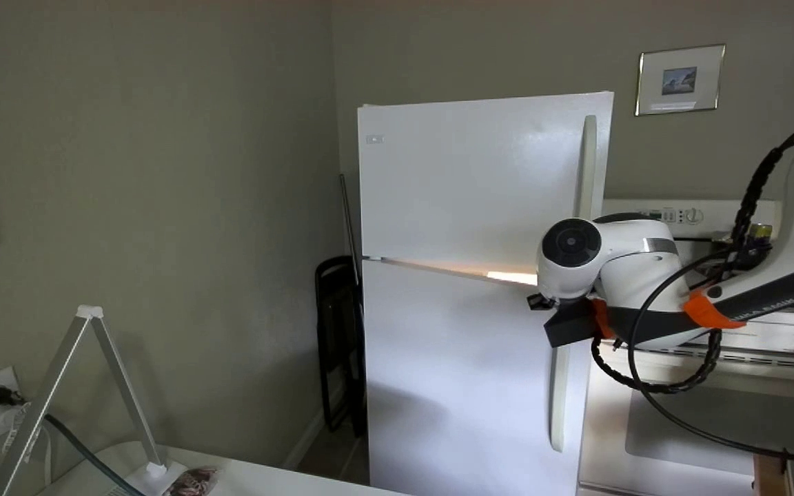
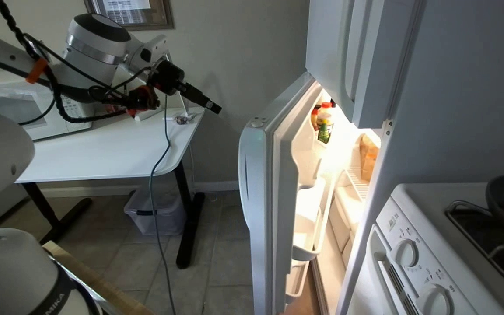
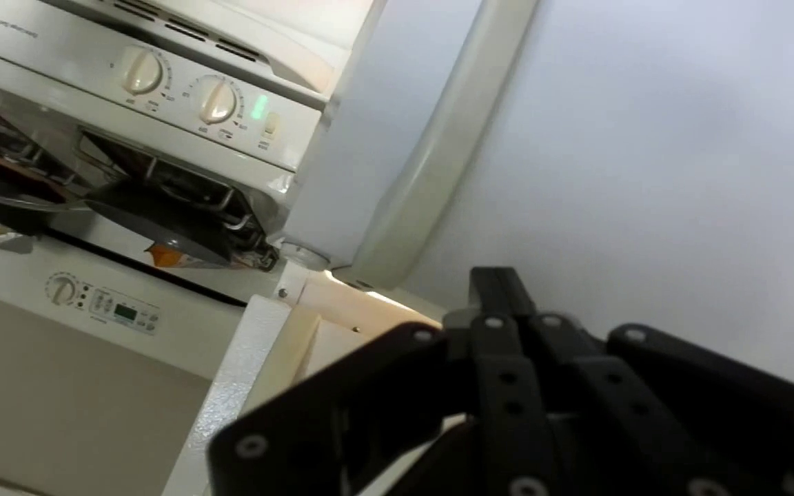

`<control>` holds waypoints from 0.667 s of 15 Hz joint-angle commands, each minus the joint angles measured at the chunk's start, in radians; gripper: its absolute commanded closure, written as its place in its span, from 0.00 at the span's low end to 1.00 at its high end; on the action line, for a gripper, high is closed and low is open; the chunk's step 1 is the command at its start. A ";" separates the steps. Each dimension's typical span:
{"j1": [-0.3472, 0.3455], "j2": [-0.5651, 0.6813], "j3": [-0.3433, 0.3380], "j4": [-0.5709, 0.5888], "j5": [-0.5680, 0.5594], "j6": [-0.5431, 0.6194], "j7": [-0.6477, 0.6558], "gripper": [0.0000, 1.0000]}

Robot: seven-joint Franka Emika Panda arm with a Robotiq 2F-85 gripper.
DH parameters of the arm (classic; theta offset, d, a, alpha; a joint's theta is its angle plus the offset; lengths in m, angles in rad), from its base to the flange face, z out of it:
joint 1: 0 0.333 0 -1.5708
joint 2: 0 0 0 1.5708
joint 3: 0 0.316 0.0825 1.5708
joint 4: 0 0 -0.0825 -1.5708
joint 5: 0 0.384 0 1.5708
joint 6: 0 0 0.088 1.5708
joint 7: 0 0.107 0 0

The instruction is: Close the bottom refrigerator door

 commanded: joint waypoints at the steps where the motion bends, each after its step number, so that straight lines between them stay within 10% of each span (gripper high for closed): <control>1: -0.008 0.011 -0.006 0.004 -0.014 -0.013 0.010 0.99; 10: -0.145 0.012 0.028 0.038 -0.054 0.021 0.037 1.00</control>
